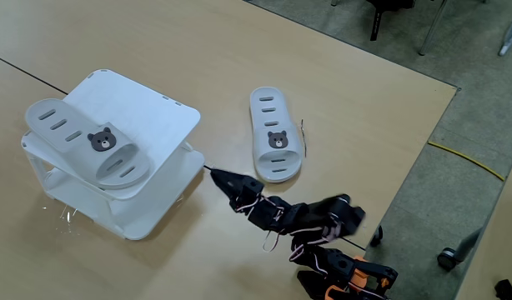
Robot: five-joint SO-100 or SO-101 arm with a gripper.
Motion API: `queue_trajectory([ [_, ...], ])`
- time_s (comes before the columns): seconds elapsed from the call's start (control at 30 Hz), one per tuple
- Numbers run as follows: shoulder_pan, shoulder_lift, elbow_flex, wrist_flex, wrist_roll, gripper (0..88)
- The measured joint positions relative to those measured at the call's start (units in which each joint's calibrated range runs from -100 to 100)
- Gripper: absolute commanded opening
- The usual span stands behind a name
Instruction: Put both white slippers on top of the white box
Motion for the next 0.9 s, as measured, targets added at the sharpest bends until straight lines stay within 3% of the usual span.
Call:
queue_trajectory([
  [0.2, 3.75, 24.66, 0.27, -8.24, 0.0, 0.7],
  [0.33, 13.41, 34.31, 0.81, -15.79, 0.0, 0.7],
  [0.63, 33.26, 41.65, -0.36, -21.55, 0.0, 0.7],
  [0.9, 37.23, 47.75, -1.89, -24.46, 0.0, 3.7],
])
